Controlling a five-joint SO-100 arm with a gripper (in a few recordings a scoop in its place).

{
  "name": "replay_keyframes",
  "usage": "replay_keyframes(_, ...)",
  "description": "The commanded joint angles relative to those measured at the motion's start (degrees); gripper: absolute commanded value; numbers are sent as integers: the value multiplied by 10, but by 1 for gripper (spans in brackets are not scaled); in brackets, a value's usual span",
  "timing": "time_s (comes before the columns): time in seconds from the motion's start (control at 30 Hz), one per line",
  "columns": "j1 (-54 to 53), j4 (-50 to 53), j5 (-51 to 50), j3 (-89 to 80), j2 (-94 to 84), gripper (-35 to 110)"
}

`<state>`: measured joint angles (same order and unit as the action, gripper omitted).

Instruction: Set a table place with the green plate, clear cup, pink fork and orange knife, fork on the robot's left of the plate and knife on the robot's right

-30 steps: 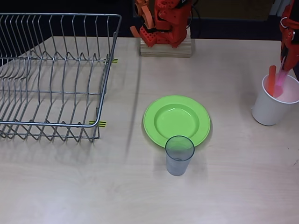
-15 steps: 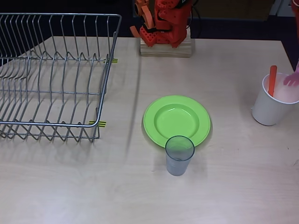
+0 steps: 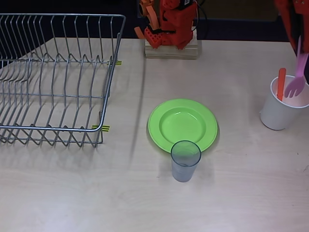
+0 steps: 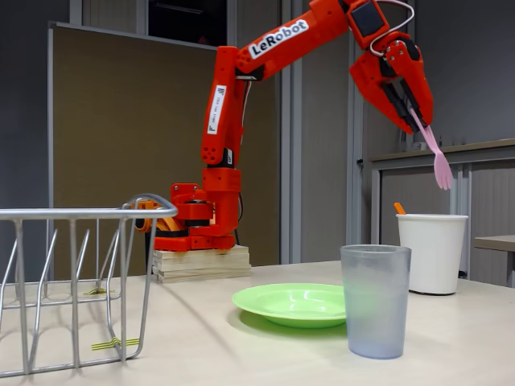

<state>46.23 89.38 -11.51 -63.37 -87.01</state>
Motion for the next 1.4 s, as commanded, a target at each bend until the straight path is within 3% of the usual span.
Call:
replay_keyframes(0.0, -51, -63, 108, -123, -73, 0)
replay_keyframes(0.27, -123, -280, 333, -350, -118, 0)
replay_keyframes(0.47, -135, -487, 399, -520, -145, 0)
replay_keyframes(1.03, -149, -911, 292, -812, -146, 0)
replay_keyframes(1.37, -145, -969, 151, -883, -76, 0)
